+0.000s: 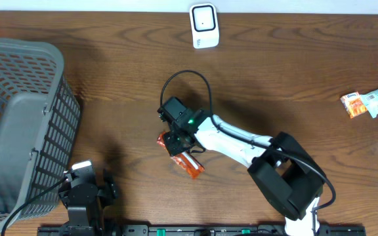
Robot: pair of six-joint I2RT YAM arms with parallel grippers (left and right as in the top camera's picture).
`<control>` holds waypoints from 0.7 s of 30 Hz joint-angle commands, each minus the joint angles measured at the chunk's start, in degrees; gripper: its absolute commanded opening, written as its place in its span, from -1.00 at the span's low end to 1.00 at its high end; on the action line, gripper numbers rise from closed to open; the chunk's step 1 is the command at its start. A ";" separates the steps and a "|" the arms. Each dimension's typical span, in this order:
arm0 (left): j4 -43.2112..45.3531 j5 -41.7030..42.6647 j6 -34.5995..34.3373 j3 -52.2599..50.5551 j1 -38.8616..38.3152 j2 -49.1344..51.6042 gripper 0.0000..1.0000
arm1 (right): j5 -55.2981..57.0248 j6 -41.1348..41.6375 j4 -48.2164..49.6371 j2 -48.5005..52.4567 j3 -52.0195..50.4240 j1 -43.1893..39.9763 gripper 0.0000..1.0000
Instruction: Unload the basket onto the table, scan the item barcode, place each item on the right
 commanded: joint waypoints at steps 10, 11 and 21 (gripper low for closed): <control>-1.75 -0.52 -0.46 -0.57 -0.20 -0.11 0.71 | -0.17 0.35 -4.79 -8.55 3.91 -0.72 -0.97; -1.75 -0.55 -0.46 -0.57 -0.20 -0.11 0.71 | -0.15 0.35 -4.59 -9.60 3.91 -0.87 -0.98; -1.75 -0.52 -0.48 -0.57 -0.20 -0.11 0.70 | -1.86 0.42 -4.11 -5.64 3.48 1.31 -0.97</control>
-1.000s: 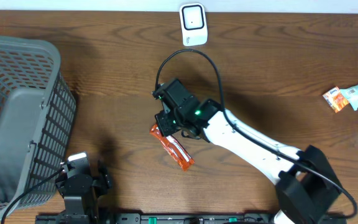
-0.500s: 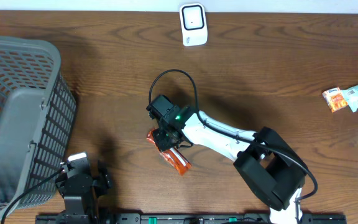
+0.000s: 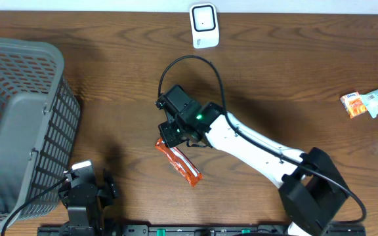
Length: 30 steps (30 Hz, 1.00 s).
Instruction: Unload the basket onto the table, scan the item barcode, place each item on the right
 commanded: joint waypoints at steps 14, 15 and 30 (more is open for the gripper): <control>-1.73 -0.52 -0.46 -0.57 -0.20 -0.11 0.70 | -2.45 0.26 -1.77 11.45 0.04 4.74 -0.97; -1.75 -0.52 -0.46 -0.57 -0.20 -0.11 0.70 | -2.43 -0.63 -2.64 10.99 0.57 4.59 -0.97; -1.75 -0.52 -0.46 -0.57 -0.17 -0.11 0.70 | -4.17 -0.90 -14.38 2.93 0.13 8.00 -0.97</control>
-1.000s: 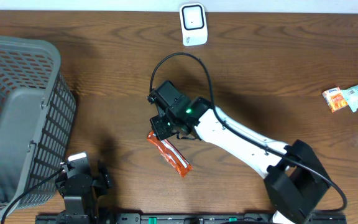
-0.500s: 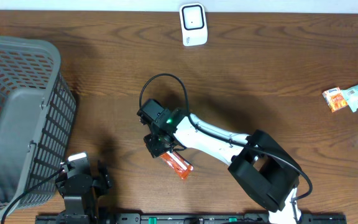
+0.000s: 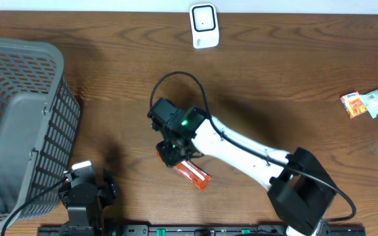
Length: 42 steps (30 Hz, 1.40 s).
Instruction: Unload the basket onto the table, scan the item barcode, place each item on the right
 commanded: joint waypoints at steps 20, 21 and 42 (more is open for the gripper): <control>-1.73 -0.52 -0.46 -0.57 -0.20 -0.11 0.70 | 15.98 -3.54 2.40 0.35 -12.63 -6.75 -0.98; -1.70 -0.55 -0.46 -0.57 -0.20 -0.11 0.71 | 16.04 -4.92 2.64 0.35 -12.63 -8.15 -0.97; -1.70 -0.52 -0.46 -0.57 -0.17 -0.11 0.71 | -11.89 22.67 5.18 -1.55 -10.60 -15.45 0.99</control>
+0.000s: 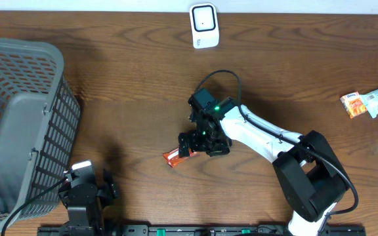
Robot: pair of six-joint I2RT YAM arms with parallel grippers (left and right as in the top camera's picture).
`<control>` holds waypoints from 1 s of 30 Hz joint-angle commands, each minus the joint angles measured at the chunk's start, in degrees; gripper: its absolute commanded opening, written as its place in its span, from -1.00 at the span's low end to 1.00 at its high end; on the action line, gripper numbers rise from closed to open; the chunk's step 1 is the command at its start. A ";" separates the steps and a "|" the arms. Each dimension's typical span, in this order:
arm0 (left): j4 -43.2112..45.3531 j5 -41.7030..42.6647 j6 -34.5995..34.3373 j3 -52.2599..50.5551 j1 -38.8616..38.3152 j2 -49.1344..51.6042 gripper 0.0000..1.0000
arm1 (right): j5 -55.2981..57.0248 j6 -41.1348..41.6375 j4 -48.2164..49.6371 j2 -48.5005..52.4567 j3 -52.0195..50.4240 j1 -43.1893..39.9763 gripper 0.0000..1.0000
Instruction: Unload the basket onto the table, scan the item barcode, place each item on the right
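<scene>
An orange snack packet [173, 157] sticks out to the left from between the fingers of my right gripper [188, 147], which is shut on its right end. The packet looks short from above, so it seems tilted, near the table's middle front. A white barcode scanner [203, 26] stands at the far edge, well beyond the packet. My left gripper [84, 192] rests folded at the front left corner, and its jaws are too dark to read.
A large grey mesh basket [18, 124] fills the left side. At the right edge lie an orange-and-white packet [353, 103], a pale green packet and a small round container. The right arm's black cable loops above its wrist.
My right gripper has shifted to the right and its wrist has turned. The orange packet, then lying slantwise under the fingers, now juts out to the left from them in a new orientation.
My right gripper first sat over the upper end of the packet lying slantwise on the table. Then it stood just beyond the packet, which lay uncovered. Later it was down on the packet again, and now it holds the packet by one end, turned.
</scene>
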 commanded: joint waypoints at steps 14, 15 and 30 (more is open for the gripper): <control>-1.73 -0.55 -0.46 -0.57 -0.20 -0.11 0.71 | 14.34 43.21 4.92 -1.38 1.16 -0.63 0.98; -1.73 -0.55 -0.48 -0.57 -0.20 -0.11 0.70 | 15.32 43.78 4.94 -1.20 1.16 -0.63 0.98; -1.73 -0.52 -0.46 -0.57 -0.20 -0.11 0.70 | 11.41 43.87 8.00 7.96 1.16 -0.92 0.63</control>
